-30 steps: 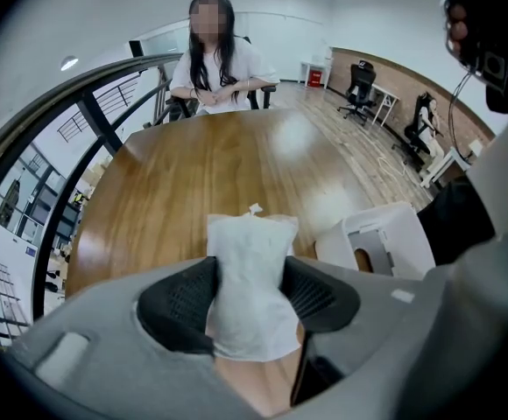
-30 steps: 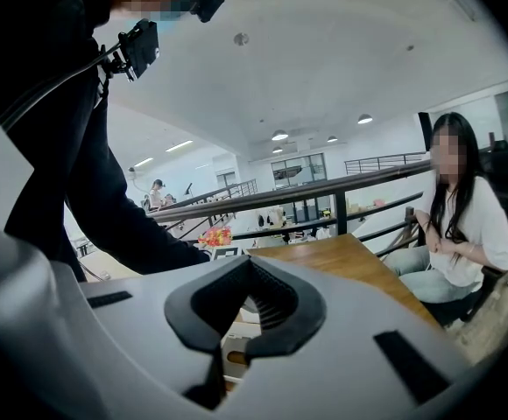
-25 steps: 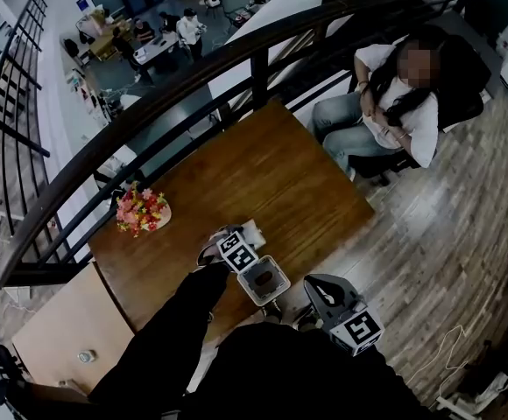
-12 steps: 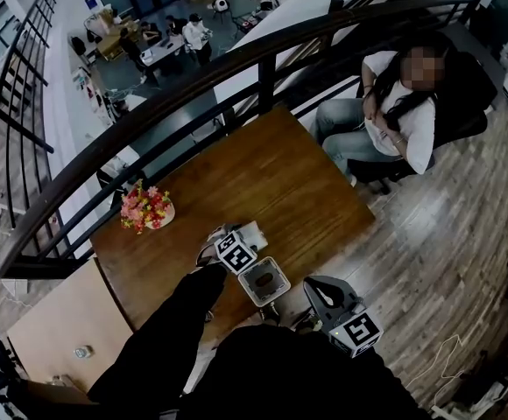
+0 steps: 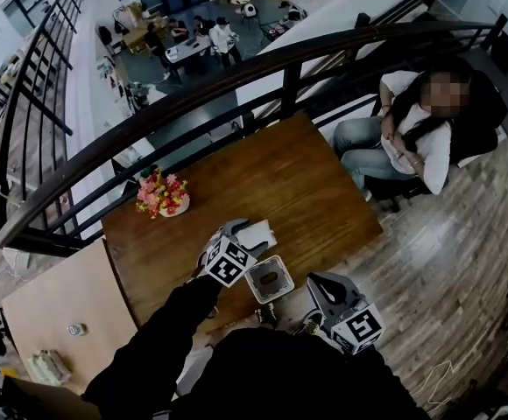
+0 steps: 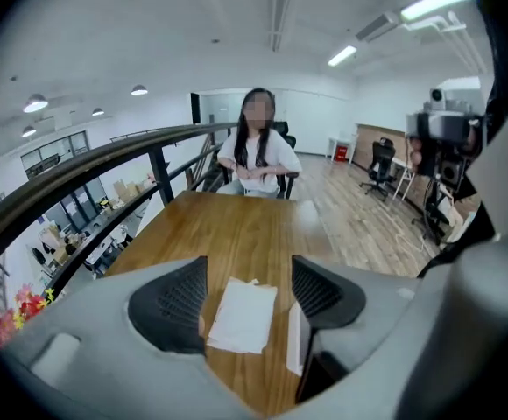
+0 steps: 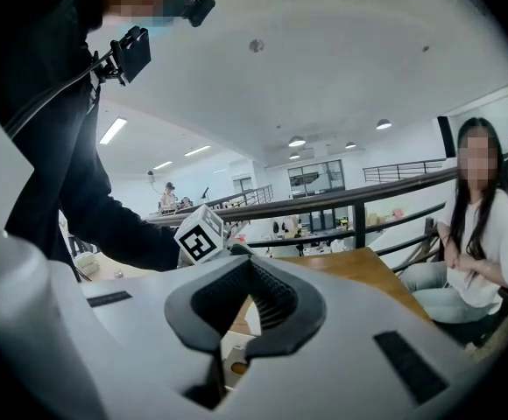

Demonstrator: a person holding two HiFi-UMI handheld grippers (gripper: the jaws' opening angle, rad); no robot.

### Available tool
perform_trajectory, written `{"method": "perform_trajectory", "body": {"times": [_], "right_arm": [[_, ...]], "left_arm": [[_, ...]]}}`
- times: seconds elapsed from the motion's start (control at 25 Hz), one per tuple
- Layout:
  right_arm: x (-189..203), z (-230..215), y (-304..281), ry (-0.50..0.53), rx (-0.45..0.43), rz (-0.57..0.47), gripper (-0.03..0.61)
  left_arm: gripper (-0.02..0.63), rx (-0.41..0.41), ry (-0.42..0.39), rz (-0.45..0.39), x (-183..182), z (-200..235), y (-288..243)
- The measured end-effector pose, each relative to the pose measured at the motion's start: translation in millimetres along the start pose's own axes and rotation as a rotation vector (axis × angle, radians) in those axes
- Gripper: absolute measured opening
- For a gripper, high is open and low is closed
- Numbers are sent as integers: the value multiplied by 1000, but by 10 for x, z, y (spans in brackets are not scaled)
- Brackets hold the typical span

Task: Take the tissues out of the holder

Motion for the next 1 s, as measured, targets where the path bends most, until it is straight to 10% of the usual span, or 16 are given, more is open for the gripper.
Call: {"method": "perform_trajectory", "body": {"times": [0.6, 1.0], "right_arm": [[-76, 130, 220, 79, -216, -87, 2], [-189, 204, 550, 126, -308, -191, 2]], "left_arm": [[9, -97, 237, -475, -269, -1071, 1196], [9, -116, 236, -668, -336, -1950, 1499]]}}
Point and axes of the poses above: the fingertips, and each gripper's own axes: y backward along the fingers, z to its left, x out of its underside, the point moved 4 cm from there along y, backward along the fingers, and after that the axes turned 14 degrees about y, right-handed, at the moved point
